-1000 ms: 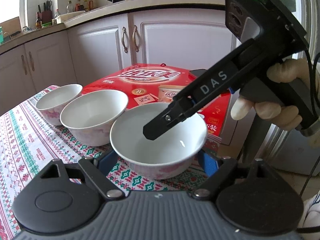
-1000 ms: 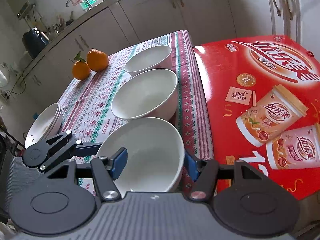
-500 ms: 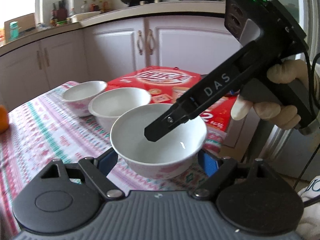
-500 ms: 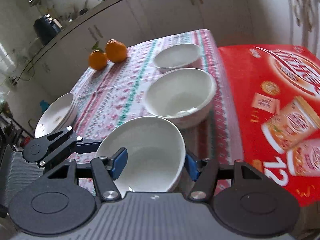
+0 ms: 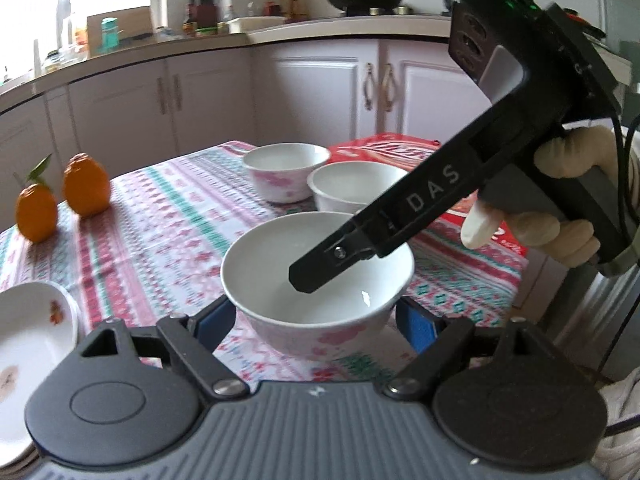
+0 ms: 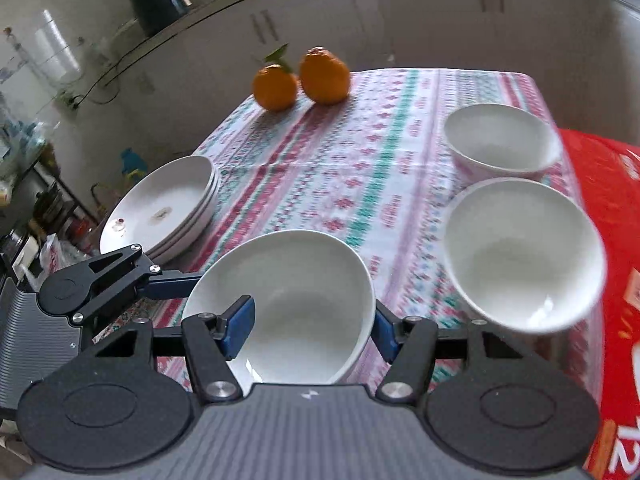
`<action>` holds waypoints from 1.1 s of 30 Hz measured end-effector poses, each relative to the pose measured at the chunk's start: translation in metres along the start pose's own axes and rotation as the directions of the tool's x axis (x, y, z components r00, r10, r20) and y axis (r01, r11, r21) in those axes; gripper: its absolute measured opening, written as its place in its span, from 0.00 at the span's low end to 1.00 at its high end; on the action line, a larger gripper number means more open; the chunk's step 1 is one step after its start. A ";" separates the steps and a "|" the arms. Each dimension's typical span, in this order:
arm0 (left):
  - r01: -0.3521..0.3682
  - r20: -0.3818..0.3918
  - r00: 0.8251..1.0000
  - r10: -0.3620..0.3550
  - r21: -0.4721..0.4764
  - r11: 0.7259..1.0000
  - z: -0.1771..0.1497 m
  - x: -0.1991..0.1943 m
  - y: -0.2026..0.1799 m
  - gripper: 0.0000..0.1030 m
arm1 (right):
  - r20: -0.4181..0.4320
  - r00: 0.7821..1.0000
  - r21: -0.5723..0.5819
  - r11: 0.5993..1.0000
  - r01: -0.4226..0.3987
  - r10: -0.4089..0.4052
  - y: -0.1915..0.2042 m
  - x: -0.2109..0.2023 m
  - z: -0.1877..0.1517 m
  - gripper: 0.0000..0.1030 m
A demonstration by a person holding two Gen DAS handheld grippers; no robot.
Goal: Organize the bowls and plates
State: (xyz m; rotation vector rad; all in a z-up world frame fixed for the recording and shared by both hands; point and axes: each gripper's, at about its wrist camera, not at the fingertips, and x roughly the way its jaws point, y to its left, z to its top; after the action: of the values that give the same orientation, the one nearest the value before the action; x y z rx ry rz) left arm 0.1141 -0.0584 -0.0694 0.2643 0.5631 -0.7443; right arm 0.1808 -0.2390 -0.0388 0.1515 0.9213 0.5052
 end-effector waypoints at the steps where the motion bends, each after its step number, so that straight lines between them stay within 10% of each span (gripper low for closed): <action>1: -0.006 -0.001 1.000 0.006 -0.006 1.000 -0.001 -0.001 0.003 0.84 | -0.004 1.000 -0.006 1.000 -0.003 0.003 0.002 0.003 0.002 0.65; 29: -0.044 -0.031 0.999 0.042 -0.058 0.997 -0.012 0.005 0.030 0.86 | -0.015 1.000 -0.024 1.000 -0.009 0.008 0.017 0.032 0.012 0.65; 33: -0.054 -0.058 0.997 0.052 -0.043 0.998 -0.013 0.006 0.026 0.87 | 0.001 1.000 -0.017 1.000 -0.025 0.025 0.016 0.029 0.010 0.79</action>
State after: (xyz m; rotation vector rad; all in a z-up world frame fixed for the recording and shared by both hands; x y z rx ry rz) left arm 0.1307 -0.0374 -0.0828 0.2588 0.6231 -0.6739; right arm 0.1972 -0.2103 -0.0481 0.1479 0.9145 0.5362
